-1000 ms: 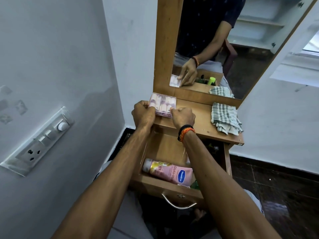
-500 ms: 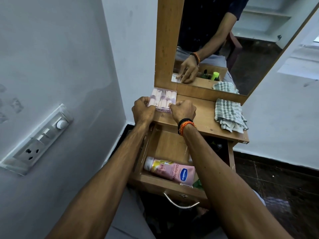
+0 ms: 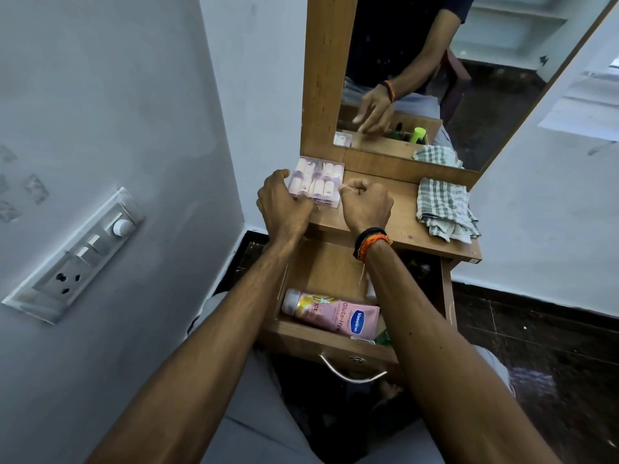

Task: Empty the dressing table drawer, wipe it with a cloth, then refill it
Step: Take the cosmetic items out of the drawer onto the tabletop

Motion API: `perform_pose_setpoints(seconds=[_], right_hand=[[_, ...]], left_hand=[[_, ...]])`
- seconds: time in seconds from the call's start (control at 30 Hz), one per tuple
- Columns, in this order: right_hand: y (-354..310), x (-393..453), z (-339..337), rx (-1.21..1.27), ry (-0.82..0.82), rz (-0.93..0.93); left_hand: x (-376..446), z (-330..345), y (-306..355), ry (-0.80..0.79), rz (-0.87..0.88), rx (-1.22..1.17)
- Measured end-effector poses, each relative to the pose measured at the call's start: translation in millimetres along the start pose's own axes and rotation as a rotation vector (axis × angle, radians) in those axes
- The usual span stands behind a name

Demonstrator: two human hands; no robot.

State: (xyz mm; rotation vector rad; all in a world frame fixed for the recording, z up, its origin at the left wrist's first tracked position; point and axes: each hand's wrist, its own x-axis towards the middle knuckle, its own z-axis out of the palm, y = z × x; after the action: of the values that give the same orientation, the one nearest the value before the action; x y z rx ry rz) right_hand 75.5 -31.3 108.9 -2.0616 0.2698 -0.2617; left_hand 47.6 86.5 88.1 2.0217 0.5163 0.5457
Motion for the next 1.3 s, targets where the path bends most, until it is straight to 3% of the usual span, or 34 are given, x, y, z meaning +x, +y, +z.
perform_pose_setpoints(seconds=[0.1, 0.17, 0.27, 0.47, 0.6, 0.87, 1.1, 1.3], right_hand=[[5.9, -20.3, -16.5, 0.049, 0.048, -0.038], [14.5, -34.4, -23.8, 0.089, 0.041, -0.043], [32.9, -50.7, -31.9, 0.103, -0.031, -0.005], [72.6, -76.5, -42.5, 0.087, -0.083, 0.230], [88.6, -89.9, -50.2, 0.119, -0.088, 0.289], [88.1, -105.5, -61.6, 0.165, -0.088, 0.304], [83.3, -104.1, -65.3, 0.217, -0.026, 0.170], [73.5, -104.2, -80.3, 0.262, 0.217, -0.012]], left_hand=[[-24.4, -0.5, 1.9, 0.063, 0.152, 0.084], [-40.0, -0.4, 1.4, -0.001, 0.246, 0.045], [-54.2, 2.4, -7.2, -0.282, 0.335, 0.052], [-66.0, 8.8, -34.6, -0.888, 0.285, 0.302], [-72.6, 15.1, -40.1, -1.115, 0.223, 0.528], [-81.5, 21.8, -44.1, -1.188, 0.177, 0.613], [-82.1, 16.5, -39.8, -1.194, 0.237, 0.563], [-73.1, 6.2, -36.1, -1.138, 0.251, 0.333]])
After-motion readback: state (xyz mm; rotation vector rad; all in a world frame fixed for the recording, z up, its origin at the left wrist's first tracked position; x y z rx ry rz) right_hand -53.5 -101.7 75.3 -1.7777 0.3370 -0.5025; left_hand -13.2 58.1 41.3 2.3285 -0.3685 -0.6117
